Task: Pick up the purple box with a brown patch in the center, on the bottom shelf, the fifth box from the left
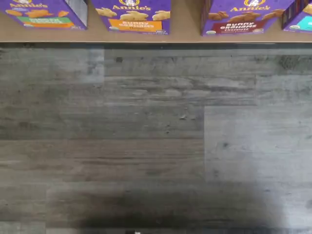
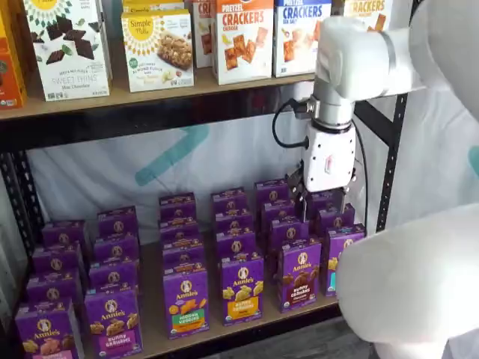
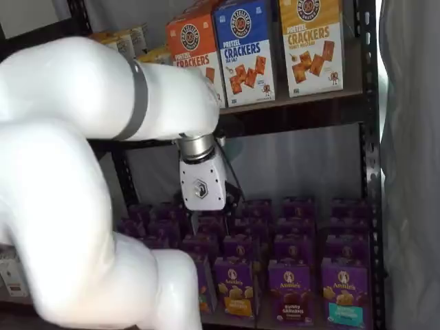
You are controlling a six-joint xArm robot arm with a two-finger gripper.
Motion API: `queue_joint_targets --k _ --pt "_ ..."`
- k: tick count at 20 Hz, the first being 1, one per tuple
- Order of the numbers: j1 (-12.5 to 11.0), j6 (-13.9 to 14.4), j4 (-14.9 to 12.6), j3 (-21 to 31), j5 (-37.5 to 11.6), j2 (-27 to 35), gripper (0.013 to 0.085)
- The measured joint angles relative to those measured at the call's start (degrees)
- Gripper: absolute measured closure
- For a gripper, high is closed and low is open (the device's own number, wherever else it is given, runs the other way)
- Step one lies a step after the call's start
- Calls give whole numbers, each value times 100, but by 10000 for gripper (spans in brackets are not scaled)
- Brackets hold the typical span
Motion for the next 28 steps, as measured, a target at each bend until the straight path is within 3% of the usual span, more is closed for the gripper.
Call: queue_joint_targets --k 8,18,25,28 --pt "-324 -320 -53 162 -1310 1114 130" --pt "-691 -590 -212 -95 -2935 3022 130" --pt "-761 -742 -131 -422 -3761 4083 130" --pt "-770 -652 -241 -588 -4019 4449 130"
